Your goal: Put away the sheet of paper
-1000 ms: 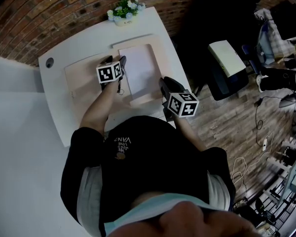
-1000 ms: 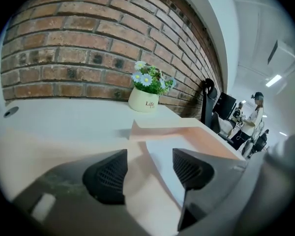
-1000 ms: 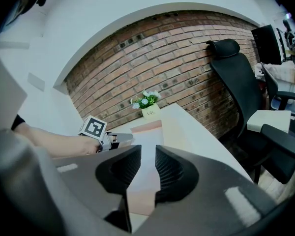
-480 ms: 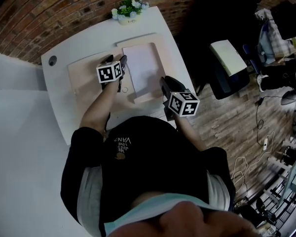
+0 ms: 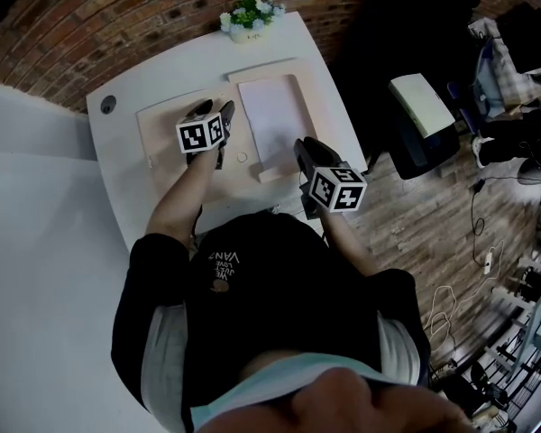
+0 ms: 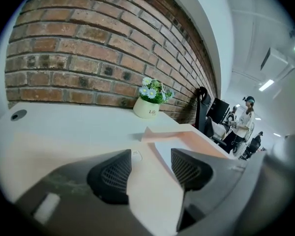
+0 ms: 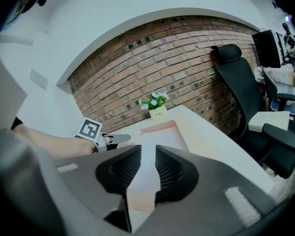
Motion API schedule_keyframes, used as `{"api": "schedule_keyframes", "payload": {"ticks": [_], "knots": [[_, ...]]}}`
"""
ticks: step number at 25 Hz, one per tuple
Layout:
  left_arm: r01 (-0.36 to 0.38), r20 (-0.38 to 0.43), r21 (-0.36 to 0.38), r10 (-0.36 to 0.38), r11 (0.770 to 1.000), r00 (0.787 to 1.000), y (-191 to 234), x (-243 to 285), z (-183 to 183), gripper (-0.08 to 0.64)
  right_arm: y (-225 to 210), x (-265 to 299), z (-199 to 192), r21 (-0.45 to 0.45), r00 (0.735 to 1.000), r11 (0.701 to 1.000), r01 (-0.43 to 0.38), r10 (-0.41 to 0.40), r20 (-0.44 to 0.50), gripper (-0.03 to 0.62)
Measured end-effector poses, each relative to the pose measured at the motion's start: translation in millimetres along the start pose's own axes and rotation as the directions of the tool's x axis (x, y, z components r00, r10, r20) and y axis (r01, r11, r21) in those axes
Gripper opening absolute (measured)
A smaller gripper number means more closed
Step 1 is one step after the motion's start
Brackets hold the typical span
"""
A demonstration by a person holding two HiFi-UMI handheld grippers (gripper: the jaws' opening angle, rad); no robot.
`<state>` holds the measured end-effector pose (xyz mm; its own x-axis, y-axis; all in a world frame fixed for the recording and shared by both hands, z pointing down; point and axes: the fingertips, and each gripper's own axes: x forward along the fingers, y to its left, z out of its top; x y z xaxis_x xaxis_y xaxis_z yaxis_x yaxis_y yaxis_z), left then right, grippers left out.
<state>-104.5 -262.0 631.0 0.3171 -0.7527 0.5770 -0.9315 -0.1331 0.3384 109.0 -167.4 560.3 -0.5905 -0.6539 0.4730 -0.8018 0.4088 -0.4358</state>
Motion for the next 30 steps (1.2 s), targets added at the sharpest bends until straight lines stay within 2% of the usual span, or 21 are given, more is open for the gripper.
{"api": "schedule_keyframes", "payload": {"ticks": [8, 14, 22, 30], "knots": [[0.076, 0.031, 0.009, -0.077, 0.997, 0.997, -3.2, -20.0, -0.1, 0.197, 21.5, -3.7, -5.5, -0.004, 0.999, 1.000, 0.020, -0.020, 0.025, 0.089], [0.110, 0.075, 0.052, -0.114, 0.993, 0.991, -1.8, -35.1, 7.1, 0.100, 37.7, -1.8, -10.1, -0.003, 0.999, 0.999, 0.032, -0.032, 0.044, 0.087], [0.169, 0.129, 0.091, -0.180, 0.981, 0.975, -6.3, -56.5, 23.2, 0.030, 53.3, -0.2, -10.8, 0.000, 0.997, 0.999, 0.050, -0.050, 0.066, 0.083], [0.211, 0.160, 0.132, -0.231, 0.969, 0.960, -7.4, -76.9, 29.7, 0.002, 69.5, 1.4, -15.7, -0.005, 0.995, 0.998, 0.055, -0.054, 0.082, 0.071]]}}
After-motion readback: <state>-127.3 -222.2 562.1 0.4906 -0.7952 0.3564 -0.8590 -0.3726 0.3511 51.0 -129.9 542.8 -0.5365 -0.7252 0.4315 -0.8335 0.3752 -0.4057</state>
